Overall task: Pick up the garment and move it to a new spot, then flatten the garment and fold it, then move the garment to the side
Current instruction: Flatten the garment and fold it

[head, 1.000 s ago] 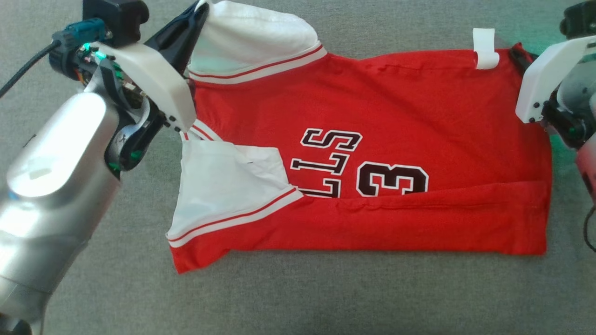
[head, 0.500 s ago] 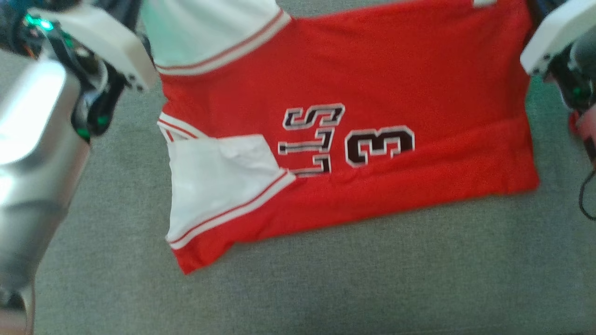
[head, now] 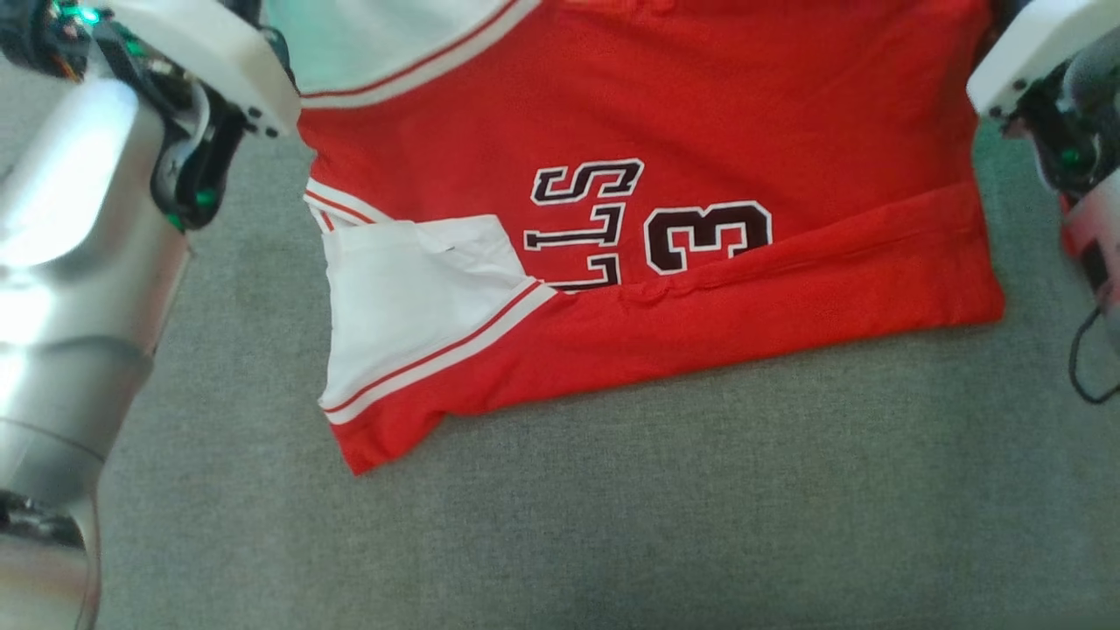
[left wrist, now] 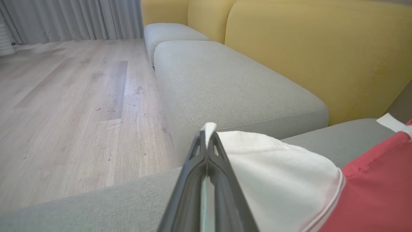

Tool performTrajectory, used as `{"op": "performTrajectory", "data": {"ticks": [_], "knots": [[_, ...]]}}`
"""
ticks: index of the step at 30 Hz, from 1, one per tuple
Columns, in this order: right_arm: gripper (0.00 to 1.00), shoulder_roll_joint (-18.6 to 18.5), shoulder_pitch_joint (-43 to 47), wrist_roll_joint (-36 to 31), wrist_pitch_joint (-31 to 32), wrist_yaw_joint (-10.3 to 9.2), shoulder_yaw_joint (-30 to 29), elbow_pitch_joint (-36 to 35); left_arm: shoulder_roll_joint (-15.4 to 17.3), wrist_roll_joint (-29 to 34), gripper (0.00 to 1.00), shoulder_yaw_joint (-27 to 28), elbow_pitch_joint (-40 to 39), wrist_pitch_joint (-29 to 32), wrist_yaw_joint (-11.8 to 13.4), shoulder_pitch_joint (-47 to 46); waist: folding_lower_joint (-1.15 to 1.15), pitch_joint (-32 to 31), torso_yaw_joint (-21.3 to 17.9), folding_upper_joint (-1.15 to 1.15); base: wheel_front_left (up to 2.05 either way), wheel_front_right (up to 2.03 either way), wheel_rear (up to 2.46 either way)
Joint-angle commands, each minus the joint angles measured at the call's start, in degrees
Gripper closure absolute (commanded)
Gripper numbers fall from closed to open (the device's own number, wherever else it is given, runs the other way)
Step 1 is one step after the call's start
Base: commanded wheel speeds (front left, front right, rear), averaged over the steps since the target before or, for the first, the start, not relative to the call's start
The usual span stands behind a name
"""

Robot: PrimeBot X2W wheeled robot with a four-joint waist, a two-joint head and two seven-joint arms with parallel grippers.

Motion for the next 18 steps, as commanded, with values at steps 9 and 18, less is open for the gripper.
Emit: {"op": "performTrajectory", "data": {"ticks": [9, 18], "knots": [[1.0, -3.6, 7.2, 4.8, 2.7, -0.04, 5.5, -4.4, 4.6, -10.9, 1.0, 0.4, -8.4, 7.6, -1.6, 7.5, 0.0, -5.8, 0.9, 0.0, 0.0, 0.0, 0.0], [1.0, -8.0, 14.2, 10.0, 7.8, -0.04, 12.1, -9.1, 10.4, -18.2, 1.0, -1.4, -20.7, 17.1, 0.0, 19.7, 0.0, -11.7, 0.8, 0.0, 0.0, 0.0, 0.0]]}}
